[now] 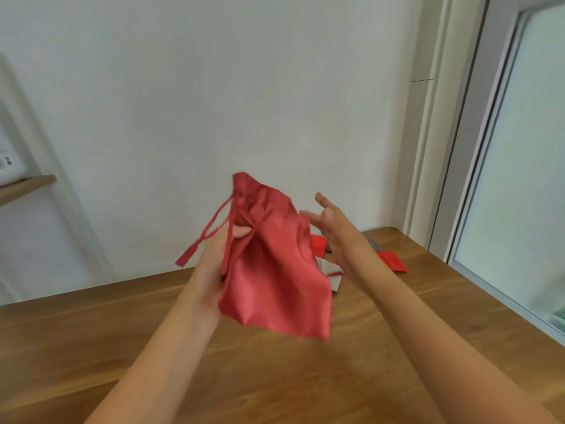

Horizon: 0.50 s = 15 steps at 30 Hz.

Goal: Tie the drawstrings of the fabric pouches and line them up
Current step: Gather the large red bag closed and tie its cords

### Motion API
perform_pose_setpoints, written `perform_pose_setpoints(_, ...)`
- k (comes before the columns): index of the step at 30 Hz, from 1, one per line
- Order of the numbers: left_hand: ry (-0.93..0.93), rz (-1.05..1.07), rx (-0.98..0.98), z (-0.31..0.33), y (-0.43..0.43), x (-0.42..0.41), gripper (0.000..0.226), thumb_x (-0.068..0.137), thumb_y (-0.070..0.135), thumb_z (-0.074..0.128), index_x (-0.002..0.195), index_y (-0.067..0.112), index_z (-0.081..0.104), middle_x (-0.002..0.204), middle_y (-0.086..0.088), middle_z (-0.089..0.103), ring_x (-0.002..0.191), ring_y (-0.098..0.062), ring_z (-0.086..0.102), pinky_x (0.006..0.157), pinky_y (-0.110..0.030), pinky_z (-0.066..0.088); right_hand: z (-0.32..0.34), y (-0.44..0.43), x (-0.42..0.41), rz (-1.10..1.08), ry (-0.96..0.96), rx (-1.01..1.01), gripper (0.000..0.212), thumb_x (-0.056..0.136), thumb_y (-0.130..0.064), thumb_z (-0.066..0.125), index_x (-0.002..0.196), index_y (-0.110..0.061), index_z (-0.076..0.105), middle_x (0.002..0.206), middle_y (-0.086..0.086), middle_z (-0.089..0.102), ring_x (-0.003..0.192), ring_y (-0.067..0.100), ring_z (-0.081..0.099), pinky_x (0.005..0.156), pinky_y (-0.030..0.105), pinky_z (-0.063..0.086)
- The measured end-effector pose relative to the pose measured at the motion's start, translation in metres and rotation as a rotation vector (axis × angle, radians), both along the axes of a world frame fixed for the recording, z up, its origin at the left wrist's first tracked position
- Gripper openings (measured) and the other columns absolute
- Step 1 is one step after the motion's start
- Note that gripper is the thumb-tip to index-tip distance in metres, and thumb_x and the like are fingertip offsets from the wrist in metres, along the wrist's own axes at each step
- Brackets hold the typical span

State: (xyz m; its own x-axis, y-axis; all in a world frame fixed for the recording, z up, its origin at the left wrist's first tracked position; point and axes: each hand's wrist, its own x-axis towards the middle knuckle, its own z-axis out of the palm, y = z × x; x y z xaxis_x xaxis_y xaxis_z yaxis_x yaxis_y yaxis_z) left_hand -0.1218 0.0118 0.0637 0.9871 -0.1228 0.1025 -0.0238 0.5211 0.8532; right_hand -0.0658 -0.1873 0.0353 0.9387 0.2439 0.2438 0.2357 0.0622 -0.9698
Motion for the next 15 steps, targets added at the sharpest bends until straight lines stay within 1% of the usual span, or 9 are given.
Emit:
perform_pose_setpoints(1, 0.000, -0.080, -0.014, -0.012, -0.005, -0.004, 0.011, 0.076, 0.016, 0.063, 0.071, 0.010, 0.070, 0.071, -0.006, 0.070, 0.065, -0.018, 0.069, 0.063, -0.020, 0.055, 0.001, -0.008, -0.005, 0.059, -0.002, -0.067, 0.054, 0.078, -0.065, 0.064, 0.125, -0.041, 0.055, 0.124, -0.013, 0.063, 0.121, 0.006, 0.055, 0.101, 0.029, 0.039)
perform_pose_setpoints(3, -0.004, -0.113, -0.001, -0.030, -0.016, -0.016, 0.011, 0.073, 0.012, 0.067, 0.083, 0.007, 0.069, 0.086, -0.010, 0.070, 0.084, -0.023, 0.070, 0.076, -0.024, 0.056, 0.001, -0.020, -0.020, 0.177, 0.016, -0.172, 0.022, 0.087, -0.036, 0.066, 0.099, -0.017, 0.068, 0.093, -0.004, 0.070, 0.086, 0.007, 0.064, 0.080, 0.021, 0.046)
perform_pose_setpoints(4, 0.019, -0.121, 0.008, -0.034, -0.023, -0.024, 0.011, 0.077, 0.004, 0.059, 0.081, 0.005, 0.070, 0.084, -0.011, 0.071, 0.080, -0.020, 0.071, 0.072, -0.022, 0.057, 0.001, -0.025, -0.029, 0.206, 0.019, -0.210, 0.015, 0.091, -0.026, 0.063, 0.082, -0.013, 0.066, 0.075, -0.004, 0.064, 0.068, 0.006, 0.057, 0.068, 0.020, 0.042)
perform_pose_setpoints(5, 0.084, -0.143, 0.028, -0.046, -0.023, -0.021, 0.018, 0.076, -0.001, 0.054, 0.077, 0.002, 0.072, 0.080, -0.011, 0.071, 0.073, -0.019, 0.070, 0.067, -0.022, 0.057, -0.002, -0.032, -0.034, 0.201, 0.018, -0.247, 0.022, 0.093, -0.022, 0.060, 0.073, -0.015, 0.061, 0.066, -0.004, 0.055, 0.060, 0.006, 0.047, 0.059, 0.021, 0.036)
perform_pose_setpoints(6, 0.172, -0.213, 0.051, -0.053, -0.024, -0.020, 0.019, 0.072, 0.002, 0.056, 0.083, -0.001, 0.072, 0.083, -0.014, 0.071, 0.073, -0.021, 0.069, 0.068, -0.026, 0.058, -0.005, -0.038, -0.037, 0.187, 0.015, -0.276, 0.027, 0.095, -0.023, 0.059, 0.069, -0.017, 0.057, 0.064, -0.005, 0.048, 0.057, 0.007, 0.040, 0.056, 0.022, 0.031)
perform_pose_setpoints(8, 0.311, -0.234, 0.166, -0.064, -0.021, -0.011, 0.038, 0.069, 0.012, 0.064, 0.104, -0.001, 0.066, 0.103, -0.021, 0.069, 0.086, -0.026, 0.069, 0.085, -0.039, 0.056, -0.005, -0.049, -0.042, 0.125, -0.012, -0.384, 0.030, 0.098, -0.027, 0.055, 0.069, -0.019, 0.054, 0.065, -0.005, 0.044, 0.057, 0.007, 0.037, 0.054, 0.021, 0.030)
perform_pose_setpoints(11, 0.421, -0.130, 0.102, -0.068, -0.012, 0.002, 0.023, 0.084, 0.020, 0.050, 0.097, 0.004, 0.061, 0.080, -0.016, 0.070, 0.068, -0.023, 0.069, 0.069, -0.033, 0.058, -0.005, -0.062, -0.047, 0.081, -0.067, -0.576, 0.031, 0.101, -0.031, 0.046, 0.081, -0.009, 0.054, 0.075, -0.001, 0.046, 0.067, 0.011, 0.041, 0.062, 0.025, 0.034)
perform_pose_setpoints(13, 0.353, -0.223, 0.159, -0.065, -0.016, 0.003, 0.041, 0.090, 0.036, 0.045, 0.104, 0.001, 0.063, 0.087, -0.016, 0.069, 0.078, -0.028, 0.066, 0.078, -0.039, 0.051, -0.003, -0.066, -0.051, 0.046, -0.103, -0.677, 0.032, 0.102, -0.033, 0.044, 0.084, -0.008, 0.054, 0.077, -0.003, 0.047, 0.070, 0.007, 0.043, 0.068, 0.027, 0.035)
perform_pose_setpoints(15, 0.184, -0.274, 0.442, -0.054, -0.024, -0.001, 0.057, 0.090, 0.053, 0.047, 0.116, 0.004, 0.064, 0.102, -0.013, 0.071, 0.092, -0.027, 0.065, 0.087, -0.040, 0.049, 0.000, -0.066, -0.055, 0.029, -0.151, -0.759, 0.030, 0.103, -0.032, 0.042, 0.076, -0.019, 0.049, 0.073, -0.009, 0.047, 0.065, -0.001, 0.043, 0.069, 0.022, 0.036)
